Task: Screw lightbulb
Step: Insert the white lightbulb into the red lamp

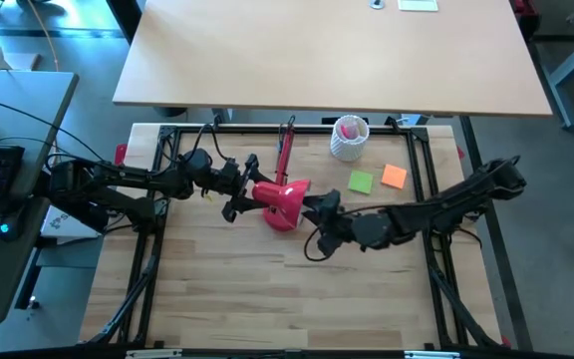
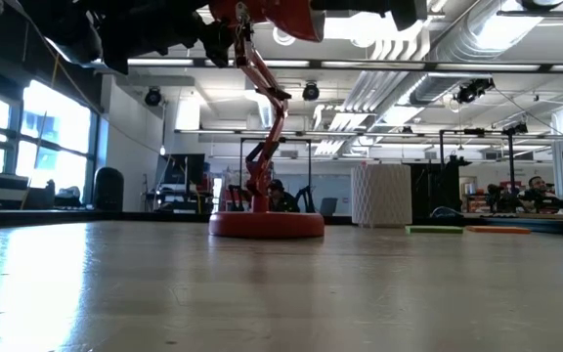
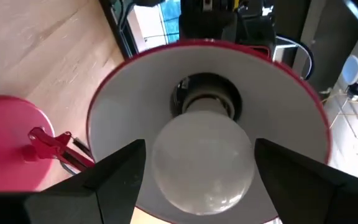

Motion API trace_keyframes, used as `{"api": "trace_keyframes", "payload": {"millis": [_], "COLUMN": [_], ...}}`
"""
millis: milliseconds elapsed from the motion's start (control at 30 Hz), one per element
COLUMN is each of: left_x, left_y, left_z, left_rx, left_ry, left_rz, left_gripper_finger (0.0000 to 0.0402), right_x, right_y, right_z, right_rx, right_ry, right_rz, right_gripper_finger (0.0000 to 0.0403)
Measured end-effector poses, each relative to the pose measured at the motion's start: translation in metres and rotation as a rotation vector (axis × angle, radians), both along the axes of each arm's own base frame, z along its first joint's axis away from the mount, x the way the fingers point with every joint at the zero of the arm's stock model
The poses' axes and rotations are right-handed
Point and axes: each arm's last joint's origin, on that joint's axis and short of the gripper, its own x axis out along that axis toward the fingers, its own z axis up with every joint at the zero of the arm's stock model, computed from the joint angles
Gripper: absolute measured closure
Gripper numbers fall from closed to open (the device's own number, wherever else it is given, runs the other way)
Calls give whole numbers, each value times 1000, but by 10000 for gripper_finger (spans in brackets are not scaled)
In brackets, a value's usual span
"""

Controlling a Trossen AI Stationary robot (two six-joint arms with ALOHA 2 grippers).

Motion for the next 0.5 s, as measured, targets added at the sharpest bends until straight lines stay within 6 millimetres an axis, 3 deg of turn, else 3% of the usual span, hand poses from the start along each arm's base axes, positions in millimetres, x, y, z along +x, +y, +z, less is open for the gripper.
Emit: {"api": "trace_keyframes", "payload": {"millis": [300, 500], "left_x": [0, -1], "left_y": [0, -1], "left_z": [0, -1], "left_rx": [5, 25], "left_ry": [0, -3], "left_rz": [-9, -23], "left_gripper_finger": [150, 150], "right_x": [6, 9], "right_y": [-14, -21], "right_z": [1, 1], "right_rx": [172, 460], "right_ry": [-103, -223], "right_rz": [-49, -64], "right_gripper_finger": [132, 148]}}
